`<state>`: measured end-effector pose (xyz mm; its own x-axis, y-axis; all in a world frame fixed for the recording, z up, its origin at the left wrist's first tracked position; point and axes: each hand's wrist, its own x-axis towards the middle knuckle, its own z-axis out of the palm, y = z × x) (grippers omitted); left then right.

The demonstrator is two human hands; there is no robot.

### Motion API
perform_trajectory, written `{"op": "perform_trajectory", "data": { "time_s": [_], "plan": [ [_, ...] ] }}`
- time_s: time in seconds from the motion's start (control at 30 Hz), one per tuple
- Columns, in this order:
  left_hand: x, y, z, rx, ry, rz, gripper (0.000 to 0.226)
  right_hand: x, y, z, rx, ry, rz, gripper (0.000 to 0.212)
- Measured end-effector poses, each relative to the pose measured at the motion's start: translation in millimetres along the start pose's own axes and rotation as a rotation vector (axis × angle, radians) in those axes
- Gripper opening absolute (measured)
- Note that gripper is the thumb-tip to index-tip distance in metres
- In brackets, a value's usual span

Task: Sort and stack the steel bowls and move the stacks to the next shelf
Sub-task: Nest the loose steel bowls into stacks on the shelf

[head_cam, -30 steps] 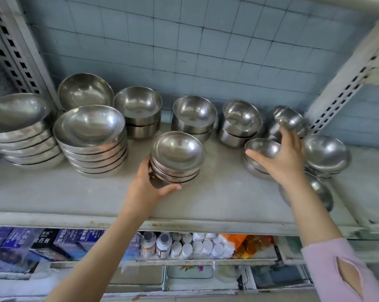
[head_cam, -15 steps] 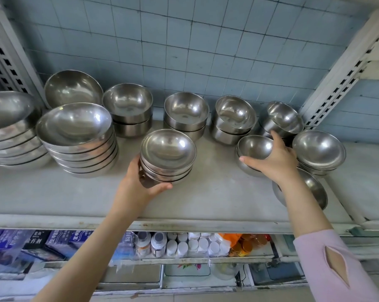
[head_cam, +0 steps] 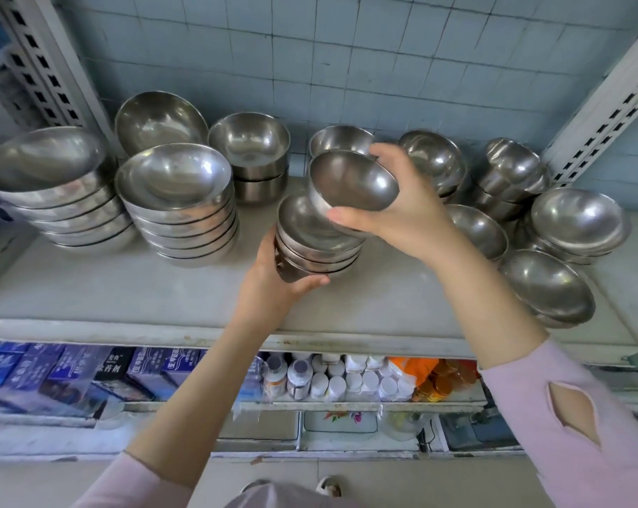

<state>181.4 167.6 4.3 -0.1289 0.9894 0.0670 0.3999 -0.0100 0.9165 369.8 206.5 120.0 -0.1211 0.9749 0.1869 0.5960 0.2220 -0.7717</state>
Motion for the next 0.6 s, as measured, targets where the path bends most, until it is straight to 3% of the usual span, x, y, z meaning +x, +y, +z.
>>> {"op": "perform_trajectory", "data": {
  "time_s": [0.23, 0.6],
  "plan": [
    [-1, 0, 1, -0.060, 0.001, 0.028, 0.097, -1, 1, 38, -0.079, -0.060, 0.013, 0.104],
    [1, 1, 1, -0.050, -0.001, 0.023, 0.096, -4, 3, 21, -0.094, -0.161, 0.009, 0.107]
  ]
}}
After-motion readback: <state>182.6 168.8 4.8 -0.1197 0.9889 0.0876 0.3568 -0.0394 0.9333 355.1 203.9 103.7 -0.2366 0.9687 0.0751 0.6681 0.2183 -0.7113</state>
